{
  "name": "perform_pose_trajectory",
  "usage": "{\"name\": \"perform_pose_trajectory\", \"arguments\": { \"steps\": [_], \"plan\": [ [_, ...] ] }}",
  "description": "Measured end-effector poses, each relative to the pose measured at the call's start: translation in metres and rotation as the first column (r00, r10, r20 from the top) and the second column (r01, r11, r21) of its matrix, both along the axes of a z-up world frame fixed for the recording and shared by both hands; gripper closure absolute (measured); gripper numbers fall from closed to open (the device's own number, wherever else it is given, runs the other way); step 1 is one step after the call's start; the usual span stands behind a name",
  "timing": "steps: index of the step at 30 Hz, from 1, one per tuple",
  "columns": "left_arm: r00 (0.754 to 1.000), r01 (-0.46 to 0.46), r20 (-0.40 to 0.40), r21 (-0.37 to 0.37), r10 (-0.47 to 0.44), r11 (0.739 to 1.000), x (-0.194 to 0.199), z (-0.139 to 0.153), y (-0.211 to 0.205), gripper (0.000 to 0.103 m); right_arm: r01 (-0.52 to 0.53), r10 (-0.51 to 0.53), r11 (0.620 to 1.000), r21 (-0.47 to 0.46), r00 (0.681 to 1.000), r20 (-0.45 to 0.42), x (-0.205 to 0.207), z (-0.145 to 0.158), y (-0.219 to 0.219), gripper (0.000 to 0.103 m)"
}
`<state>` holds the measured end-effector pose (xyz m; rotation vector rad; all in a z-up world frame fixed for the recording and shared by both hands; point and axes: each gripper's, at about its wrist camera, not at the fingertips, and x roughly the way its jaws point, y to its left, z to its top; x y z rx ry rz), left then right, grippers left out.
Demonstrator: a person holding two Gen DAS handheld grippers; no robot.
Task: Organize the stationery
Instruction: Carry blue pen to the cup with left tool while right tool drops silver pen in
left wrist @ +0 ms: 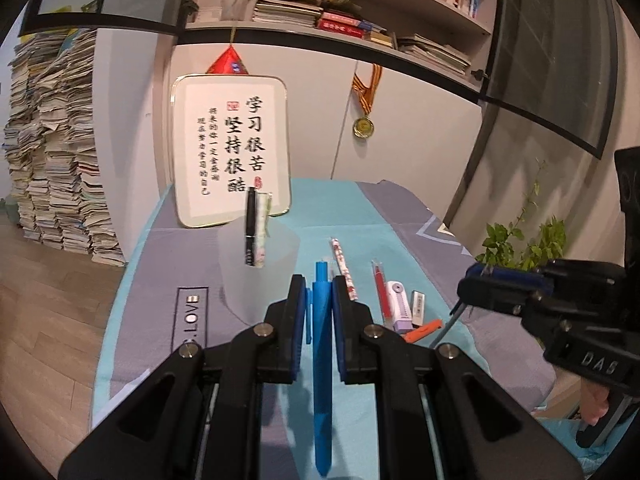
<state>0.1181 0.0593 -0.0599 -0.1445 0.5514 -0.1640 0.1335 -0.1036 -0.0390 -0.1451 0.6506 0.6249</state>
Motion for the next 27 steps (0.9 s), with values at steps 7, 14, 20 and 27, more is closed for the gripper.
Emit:
{"name": "perform_pose_trajectory", "arguments": {
  "steps": [7, 14, 20, 27],
  "plan": [
    [0.998, -0.03, 0.049, -0.008, 0.031, 1.0, -0.005, 0.015, 0.017, 0.092, -0.032, 0.032, 0.999, 0.016, 0.999, 0.032, 0.007, 0.019, 0.023, 0.091],
    [0.996, -0.038, 0.082, -0.021, 0.04, 0.999, -0.006, 0.027, 0.028, 0.092, -0.033, 0.027, 0.997, 0.064, 0.996, 0.083, 0.022, 0.046, 0.043, 0.091],
    [0.991, -0.08, 0.108, -0.023, 0.082, 0.997, -0.012, 0.032, 0.044, 0.092, -0.018, 0.006, 0.996, 0.091, 0.992, 0.129, 0.045, 0.061, 0.064, 0.091],
    [0.99, -0.103, 0.094, -0.025, 0.105, 0.994, -0.011, 0.026, 0.059, 0.092, 0.005, -0.012, 0.998, 0.07, 0.995, 0.099, 0.077, 0.049, 0.089, 0.091]
  ]
}}
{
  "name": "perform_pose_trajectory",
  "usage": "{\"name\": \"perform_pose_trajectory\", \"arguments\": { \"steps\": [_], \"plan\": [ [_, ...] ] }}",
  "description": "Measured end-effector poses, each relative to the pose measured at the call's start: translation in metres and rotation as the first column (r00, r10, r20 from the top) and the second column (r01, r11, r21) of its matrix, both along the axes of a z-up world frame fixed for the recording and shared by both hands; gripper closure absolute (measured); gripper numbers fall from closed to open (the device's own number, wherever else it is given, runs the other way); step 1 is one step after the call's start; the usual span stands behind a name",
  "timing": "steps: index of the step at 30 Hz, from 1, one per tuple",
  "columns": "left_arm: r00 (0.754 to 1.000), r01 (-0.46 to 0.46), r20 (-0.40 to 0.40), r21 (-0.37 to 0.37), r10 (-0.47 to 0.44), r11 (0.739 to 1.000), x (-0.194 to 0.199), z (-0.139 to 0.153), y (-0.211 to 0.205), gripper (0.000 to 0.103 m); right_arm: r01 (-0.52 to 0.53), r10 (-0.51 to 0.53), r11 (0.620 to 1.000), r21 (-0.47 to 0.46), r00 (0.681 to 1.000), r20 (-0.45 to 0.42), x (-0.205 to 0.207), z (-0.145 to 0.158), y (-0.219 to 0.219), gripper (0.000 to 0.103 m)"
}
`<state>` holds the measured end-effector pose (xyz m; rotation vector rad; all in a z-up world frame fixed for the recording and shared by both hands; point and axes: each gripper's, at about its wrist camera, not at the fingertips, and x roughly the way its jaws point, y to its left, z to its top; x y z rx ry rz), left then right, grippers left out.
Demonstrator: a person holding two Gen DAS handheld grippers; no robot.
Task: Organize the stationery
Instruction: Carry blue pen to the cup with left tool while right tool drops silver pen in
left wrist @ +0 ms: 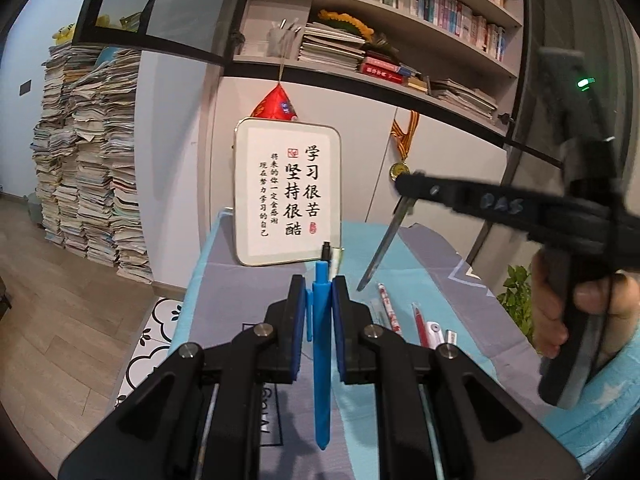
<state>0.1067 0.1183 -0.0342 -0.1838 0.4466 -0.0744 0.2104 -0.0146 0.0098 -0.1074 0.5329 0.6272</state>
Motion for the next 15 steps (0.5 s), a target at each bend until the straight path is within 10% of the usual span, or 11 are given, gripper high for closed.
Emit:
{"name": "perform_pose_trajectory", "arguments": {
  "steps": [15],
  "plan": [
    [1.0, 0.02, -0.018, -0.01, -0.021, 1.0, 0.013, -0.007, 0.003, 0.092, 0.014, -0.025, 0.997, -0.074, 0.99, -0.139, 0.036, -0.047, 0.013, 0.091]
  ]
}}
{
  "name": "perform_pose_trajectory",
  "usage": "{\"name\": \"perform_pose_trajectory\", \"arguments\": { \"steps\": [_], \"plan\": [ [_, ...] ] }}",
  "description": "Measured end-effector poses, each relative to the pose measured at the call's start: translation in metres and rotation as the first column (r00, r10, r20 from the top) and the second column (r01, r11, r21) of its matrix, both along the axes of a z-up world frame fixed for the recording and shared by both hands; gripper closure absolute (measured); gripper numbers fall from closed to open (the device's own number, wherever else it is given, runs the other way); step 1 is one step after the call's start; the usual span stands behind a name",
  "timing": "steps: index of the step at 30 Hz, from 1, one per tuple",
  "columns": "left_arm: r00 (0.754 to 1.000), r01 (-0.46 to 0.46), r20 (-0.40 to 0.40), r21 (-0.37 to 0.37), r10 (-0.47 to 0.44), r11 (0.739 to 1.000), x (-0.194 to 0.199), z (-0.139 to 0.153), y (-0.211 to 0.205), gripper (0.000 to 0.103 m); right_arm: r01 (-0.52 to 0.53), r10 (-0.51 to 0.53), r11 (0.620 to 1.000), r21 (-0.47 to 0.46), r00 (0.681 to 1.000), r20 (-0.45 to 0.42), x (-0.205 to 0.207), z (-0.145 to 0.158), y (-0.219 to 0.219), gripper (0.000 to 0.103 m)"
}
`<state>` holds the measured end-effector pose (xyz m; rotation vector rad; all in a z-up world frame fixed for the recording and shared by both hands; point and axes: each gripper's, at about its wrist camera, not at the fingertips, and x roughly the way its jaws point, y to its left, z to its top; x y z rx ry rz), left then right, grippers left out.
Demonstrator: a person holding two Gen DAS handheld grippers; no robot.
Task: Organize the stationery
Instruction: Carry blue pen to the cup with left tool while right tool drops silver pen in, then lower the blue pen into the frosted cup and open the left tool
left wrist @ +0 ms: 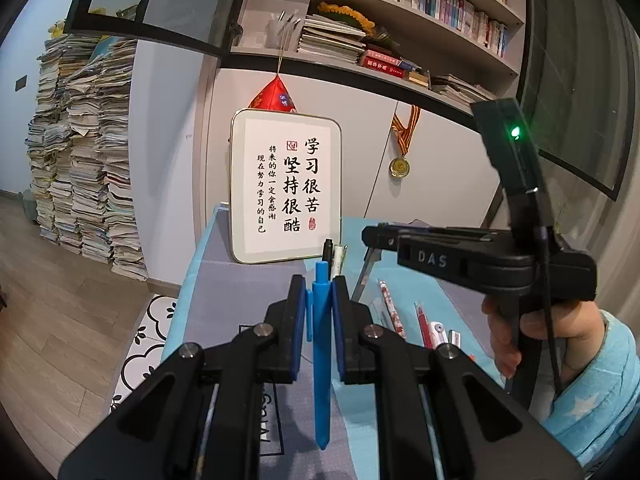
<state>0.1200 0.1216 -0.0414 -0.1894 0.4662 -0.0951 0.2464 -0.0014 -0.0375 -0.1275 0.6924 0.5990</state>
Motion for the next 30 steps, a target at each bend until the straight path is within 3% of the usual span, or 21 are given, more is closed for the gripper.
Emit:
{"name": "perform_pose_trajectory", "arguments": {
  "steps": [14, 24, 30],
  "plan": [
    [1.0, 0.006, -0.002, 0.005, -0.006, 1.0, -0.001, 0.003, -0.002, 0.092, 0.009, -0.009, 1.0, -0.002, 0.992, -0.125, 0.013, -0.027, -0.001, 0.091],
    [1.0, 0.014, 0.012, 0.017, -0.014, 1.0, 0.003, 0.012, -0.01, 0.092, 0.047, -0.042, 0.997, 0.064, 0.996, -0.077, -0.015, -0.014, -0.045, 0.091],
    [0.995, 0.011, 0.103, 0.031, -0.014, 0.999, 0.017, 0.038, -0.019, 0.092, 0.068, -0.063, 0.995, 0.069, 0.995, -0.076, -0.04, -0.018, -0.082, 0.091]
  ]
}}
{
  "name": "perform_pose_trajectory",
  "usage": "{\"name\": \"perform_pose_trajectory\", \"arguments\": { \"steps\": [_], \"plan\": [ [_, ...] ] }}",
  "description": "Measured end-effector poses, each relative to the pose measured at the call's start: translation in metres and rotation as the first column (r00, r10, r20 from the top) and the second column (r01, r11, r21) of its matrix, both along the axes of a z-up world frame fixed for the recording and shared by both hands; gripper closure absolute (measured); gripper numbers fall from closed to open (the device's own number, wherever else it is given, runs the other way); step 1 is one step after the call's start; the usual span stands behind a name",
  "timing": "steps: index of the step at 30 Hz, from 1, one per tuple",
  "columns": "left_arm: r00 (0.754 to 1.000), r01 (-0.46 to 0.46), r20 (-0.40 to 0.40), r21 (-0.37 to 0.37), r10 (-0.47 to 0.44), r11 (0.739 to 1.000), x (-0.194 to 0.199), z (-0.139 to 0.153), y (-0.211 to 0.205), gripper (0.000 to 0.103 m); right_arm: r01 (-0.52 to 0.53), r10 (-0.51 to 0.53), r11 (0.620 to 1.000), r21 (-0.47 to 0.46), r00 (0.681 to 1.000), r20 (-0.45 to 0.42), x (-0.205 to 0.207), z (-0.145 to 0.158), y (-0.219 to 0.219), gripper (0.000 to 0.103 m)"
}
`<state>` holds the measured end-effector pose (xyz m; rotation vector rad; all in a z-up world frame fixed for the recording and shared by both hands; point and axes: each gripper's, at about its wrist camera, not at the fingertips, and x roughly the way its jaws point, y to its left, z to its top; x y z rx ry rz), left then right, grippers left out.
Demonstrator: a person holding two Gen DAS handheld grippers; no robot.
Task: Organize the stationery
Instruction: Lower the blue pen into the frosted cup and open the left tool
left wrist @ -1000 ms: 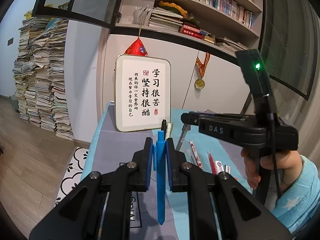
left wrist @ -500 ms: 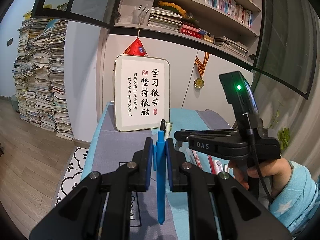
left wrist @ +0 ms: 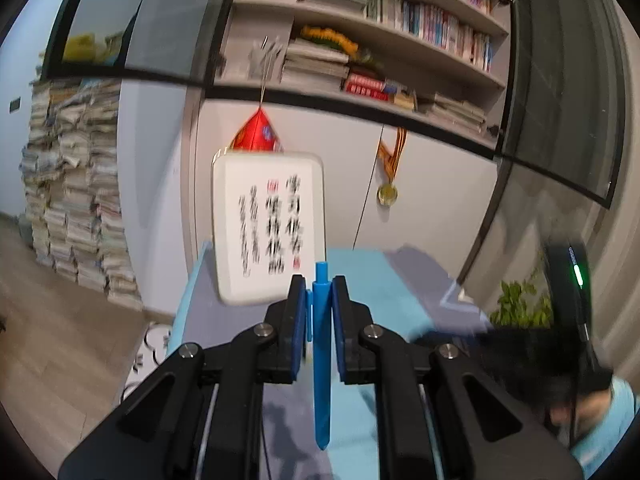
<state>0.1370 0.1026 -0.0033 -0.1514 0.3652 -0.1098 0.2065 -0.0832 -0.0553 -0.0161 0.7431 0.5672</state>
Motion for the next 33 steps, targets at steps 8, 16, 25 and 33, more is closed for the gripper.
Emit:
{"name": "perform_pose_trajectory", "arguments": {
  "steps": [8, 16, 25, 33],
  "plan": [
    [0.999, -0.034, 0.027, 0.056, 0.032, 0.998, 0.05, 0.005, -0.022, 0.092, 0.04, -0.039, 0.997, -0.059, 0.999, 0.018, -0.016, -0.013, -0.025, 0.091],
    [0.997, -0.072, 0.012, 0.086, 0.071, 0.994, 0.073, -0.009, -0.029, 0.092, 0.054, -0.055, 0.997, -0.05, 0.998, -0.011, -0.014, -0.024, -0.038, 0.091],
    [0.995, -0.085, -0.043, 0.106, 0.09, 0.991, 0.084, -0.033, -0.028, 0.092, 0.019, -0.025, 0.997, -0.074, 0.996, -0.081, -0.009, -0.046, -0.029, 0.091],
    [0.993, -0.059, -0.098, 0.118, 0.071, 0.991, 0.084, -0.05, -0.031, 0.092, 0.024, -0.031, 0.997, -0.069, 0.994, -0.106, -0.007, -0.054, -0.03, 0.091]
  ]
}}
